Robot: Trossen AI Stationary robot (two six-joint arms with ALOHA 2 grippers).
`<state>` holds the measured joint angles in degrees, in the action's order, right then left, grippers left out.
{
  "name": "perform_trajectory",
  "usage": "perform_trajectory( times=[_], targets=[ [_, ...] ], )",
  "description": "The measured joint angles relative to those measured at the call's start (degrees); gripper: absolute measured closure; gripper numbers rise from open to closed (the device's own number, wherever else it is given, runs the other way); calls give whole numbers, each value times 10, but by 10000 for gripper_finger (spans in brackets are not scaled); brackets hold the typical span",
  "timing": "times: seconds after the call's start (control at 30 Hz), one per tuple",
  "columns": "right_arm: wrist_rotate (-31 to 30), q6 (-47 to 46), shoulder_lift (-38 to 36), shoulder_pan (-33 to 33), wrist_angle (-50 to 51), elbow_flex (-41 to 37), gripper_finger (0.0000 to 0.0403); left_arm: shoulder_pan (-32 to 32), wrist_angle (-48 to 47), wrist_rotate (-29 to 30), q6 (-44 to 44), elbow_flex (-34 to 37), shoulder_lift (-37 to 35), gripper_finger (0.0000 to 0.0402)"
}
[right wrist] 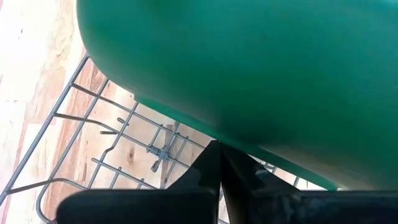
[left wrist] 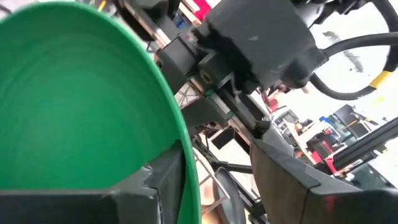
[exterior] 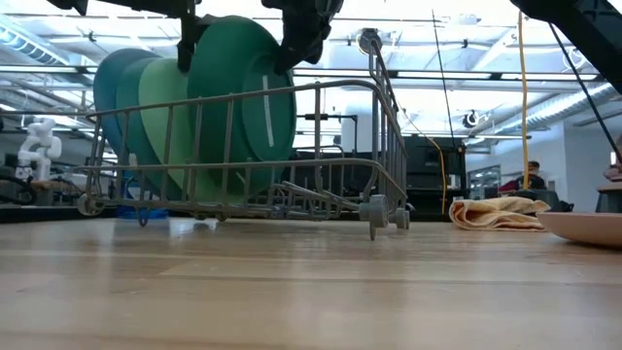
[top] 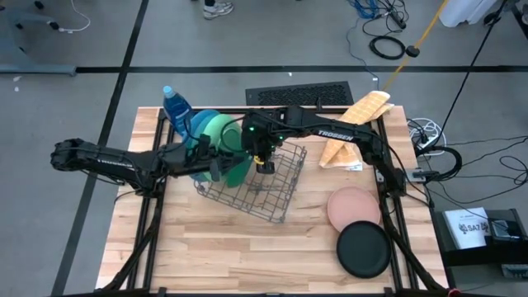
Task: Sort dishes
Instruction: Put the green plate into the dish rack
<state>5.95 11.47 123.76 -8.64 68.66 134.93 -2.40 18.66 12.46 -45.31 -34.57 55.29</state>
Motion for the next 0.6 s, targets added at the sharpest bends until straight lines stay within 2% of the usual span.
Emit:
perform_trajectory(
  times=[0.23, 0.6],
  targets=[
    [0, 1, 0, 0, 0, 0, 403, -4, -3, 35, 26, 0, -1, 218],
    [1, -3, 0, 0, 2, 0, 403, -4, 5, 106, 111, -1, -1, 218]
  ],
)
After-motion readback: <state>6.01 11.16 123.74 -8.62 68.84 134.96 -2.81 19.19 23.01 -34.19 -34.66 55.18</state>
